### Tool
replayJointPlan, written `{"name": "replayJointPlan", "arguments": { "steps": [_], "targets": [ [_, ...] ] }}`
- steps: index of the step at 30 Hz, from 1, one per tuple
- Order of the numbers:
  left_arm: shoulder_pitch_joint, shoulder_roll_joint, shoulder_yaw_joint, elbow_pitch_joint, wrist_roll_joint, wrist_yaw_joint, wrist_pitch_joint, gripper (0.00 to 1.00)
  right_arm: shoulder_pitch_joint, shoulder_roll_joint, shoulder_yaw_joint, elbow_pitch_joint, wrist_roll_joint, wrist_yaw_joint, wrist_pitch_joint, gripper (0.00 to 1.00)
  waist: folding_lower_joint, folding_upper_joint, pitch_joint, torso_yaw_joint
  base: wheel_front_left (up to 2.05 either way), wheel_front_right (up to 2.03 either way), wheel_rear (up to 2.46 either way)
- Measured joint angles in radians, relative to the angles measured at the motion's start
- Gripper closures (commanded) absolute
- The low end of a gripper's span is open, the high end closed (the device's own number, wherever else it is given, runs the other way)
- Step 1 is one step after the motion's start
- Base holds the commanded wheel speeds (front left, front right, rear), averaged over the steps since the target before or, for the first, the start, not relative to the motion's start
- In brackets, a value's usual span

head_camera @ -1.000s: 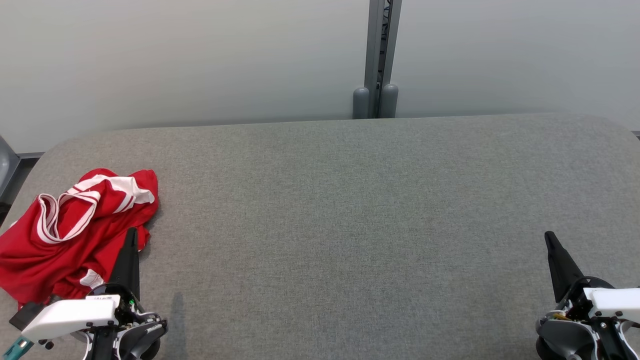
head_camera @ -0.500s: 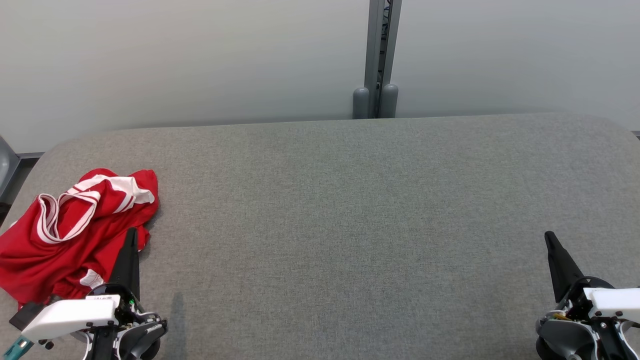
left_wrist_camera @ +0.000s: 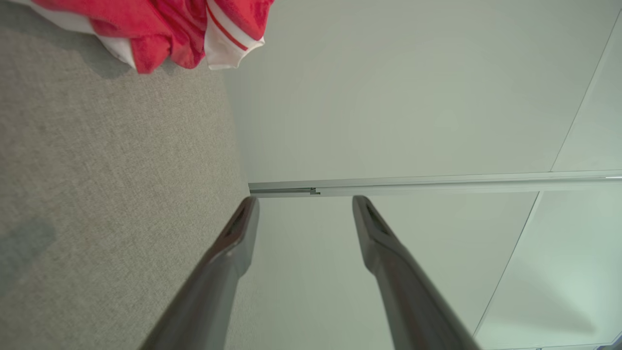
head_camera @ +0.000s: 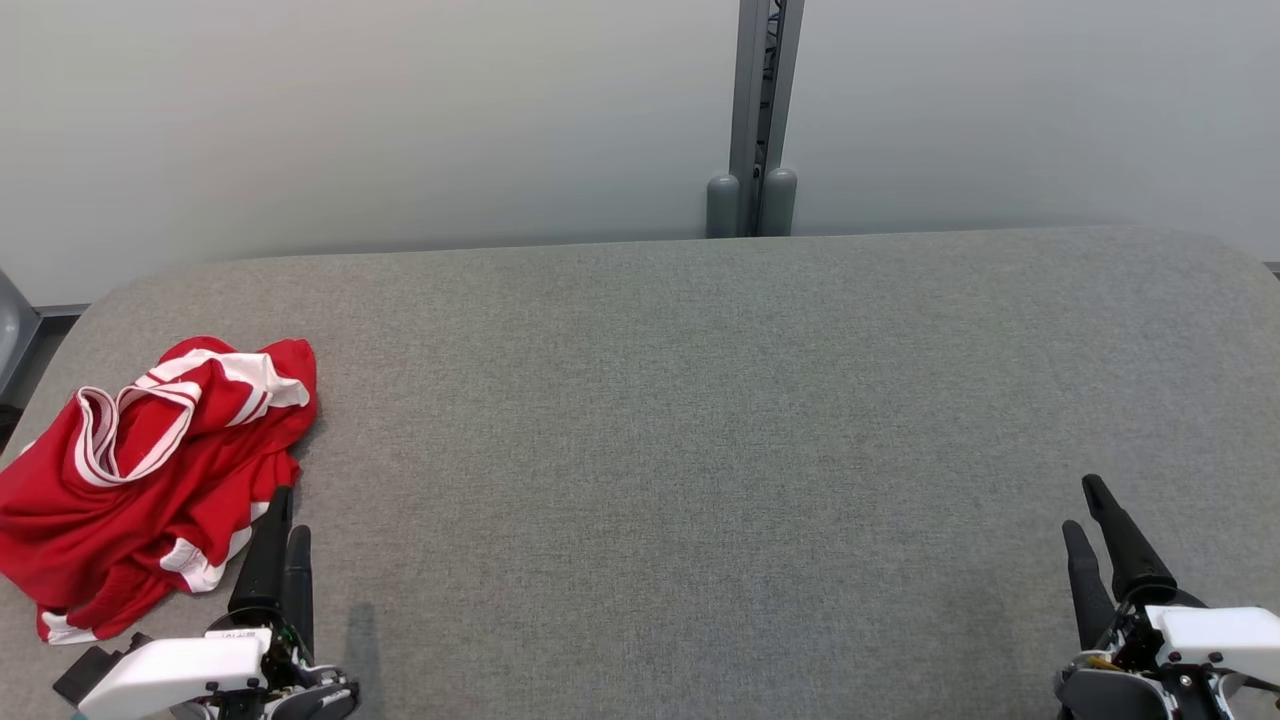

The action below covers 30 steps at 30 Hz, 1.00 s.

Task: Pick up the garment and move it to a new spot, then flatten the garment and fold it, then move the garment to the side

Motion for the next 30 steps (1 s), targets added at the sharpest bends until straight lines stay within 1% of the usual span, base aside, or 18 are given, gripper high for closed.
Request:
{"name": "replayJointPlan", "arguments": {
  "steps": [7, 14, 18, 25, 30],
  "targets": [
    [-0.005, 0.0, -0.02, -0.018, 0.024, 0.003, -0.032, 0.0, 0.007, -0.002, 0.019, -0.042, -0.02, 0.0, -0.034, 0.0, 0.0, 0.0, 0.001, 0.001, 0.0, 0.0, 0.0],
    [-0.014, 0.002, -0.035, -0.049, 0.087, 0.011, -0.064, 0.0, 0.01, -0.01, 0.043, -0.076, -0.074, 0.0, -0.068, 0.0, 0.0, 0.0, 0.001, 0.001, 0.0, 0.0, 0.0],
    [-0.015, 0.003, -0.043, -0.068, 0.163, 0.014, -0.081, 0.0, 0.01, -0.012, 0.054, -0.098, -0.119, 0.0, -0.082, 0.0, 0.0, 0.0, 0.001, 0.002, 0.0, 0.0, 0.0],
    [-0.015, 0.005, -0.064, -0.093, 0.293, 0.042, -0.106, 0.0, 0.01, -0.013, 0.063, -0.14, -0.216, 0.0, -0.112, 0.0, 0.0, 0.0, 0.003, 0.003, 0.0, 0.0, 0.0],
    [-0.016, 0.006, -0.082, -0.107, 0.394, 0.064, -0.125, 0.0, 0.011, -0.02, 0.07, -0.156, -0.311, 0.0, -0.131, 0.0, 0.0, 0.0, 0.004, 0.004, 0.0, 0.0, 0.0]
  ]
}}
